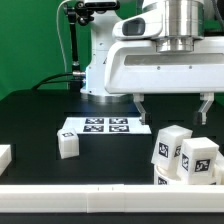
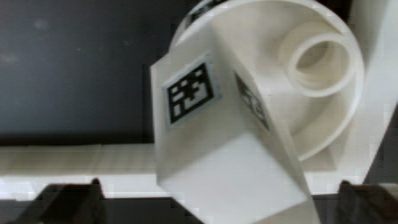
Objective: Assemble stool
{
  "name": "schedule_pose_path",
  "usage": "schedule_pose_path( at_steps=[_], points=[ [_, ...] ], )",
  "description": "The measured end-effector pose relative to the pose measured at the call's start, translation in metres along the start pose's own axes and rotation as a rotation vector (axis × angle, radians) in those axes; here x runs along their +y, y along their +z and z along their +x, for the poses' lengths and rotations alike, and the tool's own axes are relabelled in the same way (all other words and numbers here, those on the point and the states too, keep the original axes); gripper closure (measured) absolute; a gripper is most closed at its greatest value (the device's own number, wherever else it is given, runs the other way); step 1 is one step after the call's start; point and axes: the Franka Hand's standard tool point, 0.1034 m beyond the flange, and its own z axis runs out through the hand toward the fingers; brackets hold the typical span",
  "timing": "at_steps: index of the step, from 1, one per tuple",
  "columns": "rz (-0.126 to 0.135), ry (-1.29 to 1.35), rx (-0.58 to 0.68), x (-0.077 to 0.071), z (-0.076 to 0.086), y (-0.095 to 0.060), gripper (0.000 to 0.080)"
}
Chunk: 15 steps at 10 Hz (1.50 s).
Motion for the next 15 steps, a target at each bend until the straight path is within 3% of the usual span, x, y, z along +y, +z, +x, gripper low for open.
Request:
schedule_pose_path(
  at_steps=[5, 10, 12, 15],
  points=[
    [-0.037, -0.404, -0.023, 0.001, -0.002, 0.006, 0.0151],
    [-0.049, -0.411, -0.028, 0.002, -0.006, 0.013, 0.0151],
    [-0.049, -0.401, -0.029, 0.002, -0.007, 0.013, 0.0407],
    [-0.052, -0.361, -0.025, 0.006, -0.005, 0.013, 0.0461]
  ],
)
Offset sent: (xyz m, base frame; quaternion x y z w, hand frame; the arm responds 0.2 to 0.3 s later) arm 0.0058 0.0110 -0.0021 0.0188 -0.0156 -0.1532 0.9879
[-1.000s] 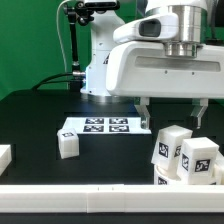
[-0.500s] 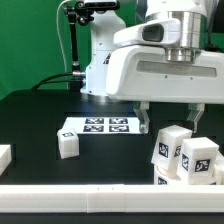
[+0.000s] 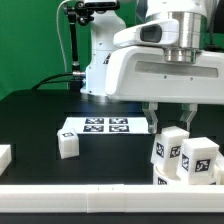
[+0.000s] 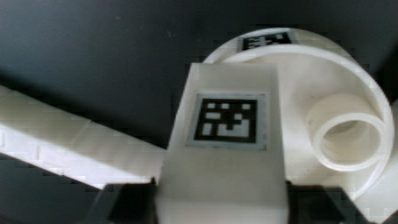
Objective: Assemble stool
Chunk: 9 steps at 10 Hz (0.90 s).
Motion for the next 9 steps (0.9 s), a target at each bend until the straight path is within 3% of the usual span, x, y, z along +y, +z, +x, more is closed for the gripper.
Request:
schedule_pose_path(
  at_steps=[2, 8, 9],
  points=[
    [-0.013, 0.088, 0.014, 0.015, -0.002, 0.002, 0.0461],
    [-0.014, 0.580, 0.025, 0.018, -0.002, 0.001, 0.0461],
    [-0.011, 0.726, 0.033, 0.012, 0.001, 0.000, 0.0461]
  ],
)
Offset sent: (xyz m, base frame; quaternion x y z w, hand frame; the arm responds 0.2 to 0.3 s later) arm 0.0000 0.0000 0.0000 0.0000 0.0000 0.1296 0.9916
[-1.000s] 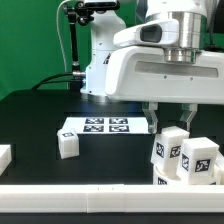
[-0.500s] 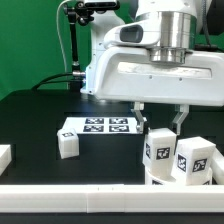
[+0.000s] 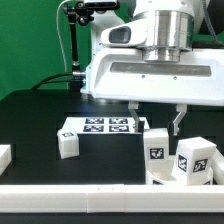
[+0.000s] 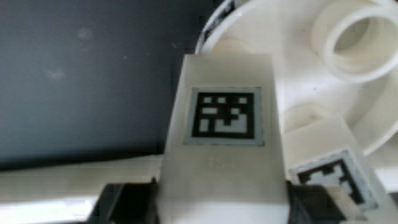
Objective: Assemble stool
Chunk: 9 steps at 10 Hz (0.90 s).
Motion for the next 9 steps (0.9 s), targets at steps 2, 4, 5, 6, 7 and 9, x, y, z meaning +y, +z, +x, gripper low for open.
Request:
schedule_pose_path(
  at_steps=[2, 4, 5, 6, 7, 9],
  points=[
    [0.005, 0.230, -0.002, -0.0087, -0.0039, -0.0015, 0.0461],
    [0.005, 0.429, -0.002, -0.0100, -0.0048, -0.0009, 0.0461],
    [0.007, 0.528, -0.004, -0.0095, -0.0051, -0.0008, 0.0461],
    [0.004, 0.593, -0.002, -0.0092, -0.0051, -0.0008, 0.0461],
    [0.001, 0.649, 0.001, -0.0081, -0.0045, -0.0008, 0.0461],
    [0.009, 0.756, -0.006, -0.0073, -0.0048, -0.0009, 0.0461]
  ],
)
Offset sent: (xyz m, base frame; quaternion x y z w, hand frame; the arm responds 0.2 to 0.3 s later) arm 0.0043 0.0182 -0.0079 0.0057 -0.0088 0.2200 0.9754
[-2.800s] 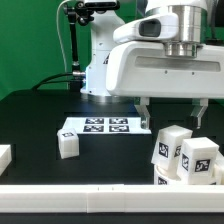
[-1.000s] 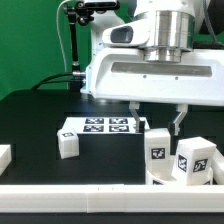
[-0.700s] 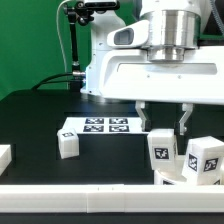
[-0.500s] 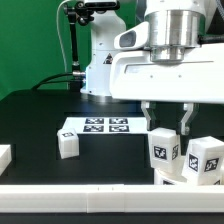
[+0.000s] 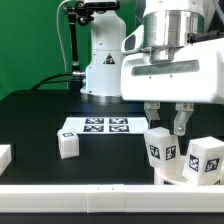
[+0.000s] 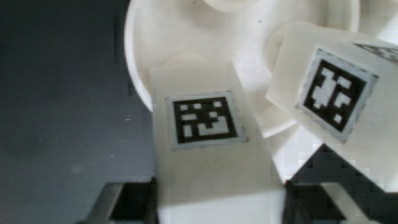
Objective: Assemble stool
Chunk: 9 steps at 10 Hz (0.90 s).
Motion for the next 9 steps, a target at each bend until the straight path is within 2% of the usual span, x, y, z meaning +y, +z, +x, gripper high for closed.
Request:
schedule_pose_path(
  at_steps=[9],
  points=[
    [0.034, 0.834, -0.069, 0.0001, -0.0016, -0.0010, 0.0486]
  ],
)
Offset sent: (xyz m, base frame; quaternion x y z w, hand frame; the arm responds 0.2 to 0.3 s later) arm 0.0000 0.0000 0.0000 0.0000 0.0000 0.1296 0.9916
